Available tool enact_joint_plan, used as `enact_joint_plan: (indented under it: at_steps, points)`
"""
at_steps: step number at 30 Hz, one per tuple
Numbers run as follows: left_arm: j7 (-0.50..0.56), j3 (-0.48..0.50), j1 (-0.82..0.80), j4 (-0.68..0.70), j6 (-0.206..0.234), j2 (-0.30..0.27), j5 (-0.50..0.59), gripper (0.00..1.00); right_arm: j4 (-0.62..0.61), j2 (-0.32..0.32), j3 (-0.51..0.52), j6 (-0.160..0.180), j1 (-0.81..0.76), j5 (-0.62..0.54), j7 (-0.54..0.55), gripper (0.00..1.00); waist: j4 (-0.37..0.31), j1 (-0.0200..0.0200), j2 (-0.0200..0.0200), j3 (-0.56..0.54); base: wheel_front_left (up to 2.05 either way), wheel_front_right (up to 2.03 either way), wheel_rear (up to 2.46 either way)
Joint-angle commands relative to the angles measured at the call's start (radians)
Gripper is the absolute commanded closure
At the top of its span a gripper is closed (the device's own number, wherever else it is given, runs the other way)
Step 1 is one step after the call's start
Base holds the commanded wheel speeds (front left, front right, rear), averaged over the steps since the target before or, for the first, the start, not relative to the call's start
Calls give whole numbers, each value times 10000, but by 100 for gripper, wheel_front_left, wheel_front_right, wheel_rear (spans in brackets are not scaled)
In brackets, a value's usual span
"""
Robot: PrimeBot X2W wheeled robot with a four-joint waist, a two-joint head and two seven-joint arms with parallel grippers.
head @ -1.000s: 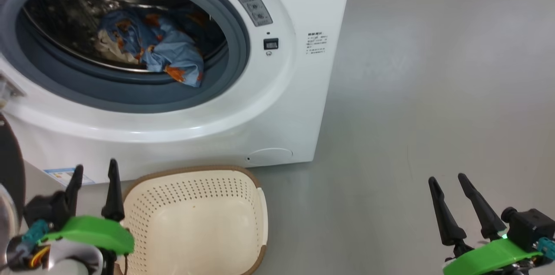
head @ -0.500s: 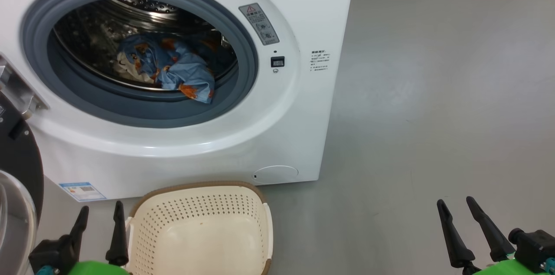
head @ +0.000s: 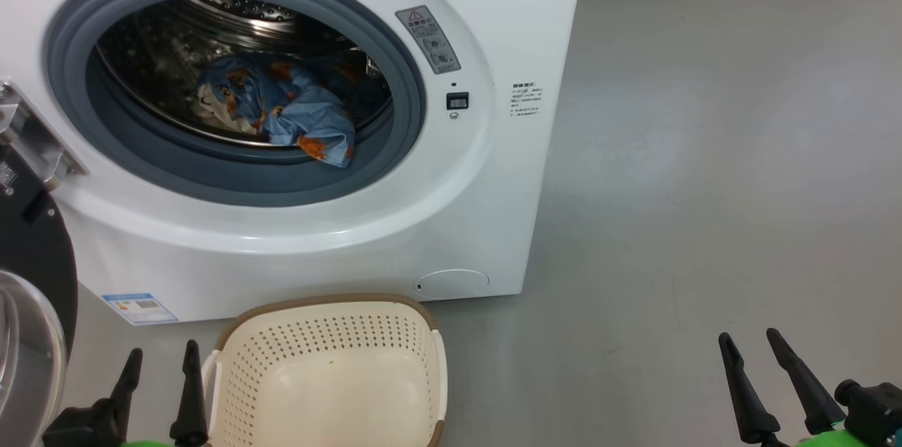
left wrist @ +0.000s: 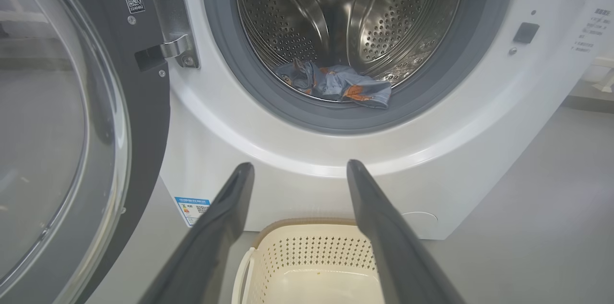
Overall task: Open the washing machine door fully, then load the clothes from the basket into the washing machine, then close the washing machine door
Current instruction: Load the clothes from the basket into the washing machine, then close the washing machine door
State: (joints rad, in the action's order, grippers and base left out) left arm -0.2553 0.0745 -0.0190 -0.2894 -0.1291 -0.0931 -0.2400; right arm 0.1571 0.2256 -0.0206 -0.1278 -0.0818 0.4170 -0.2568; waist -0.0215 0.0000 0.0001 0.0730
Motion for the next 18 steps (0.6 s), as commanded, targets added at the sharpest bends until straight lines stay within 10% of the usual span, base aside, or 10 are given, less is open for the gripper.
enact_joint_plan:
  at_steps: [1,18]
  points:
    - [-65,391,-155,274,-15,-146,166,0,-253,202,-196,-29,76,10,-49,0,2,0,-1,8,0,0,0]
    - [-65,612,-291,163,-15,-50,345,0,-282,218,-169,-29,124,-4,-49,0,75,0,-1,54,-38,38,0]
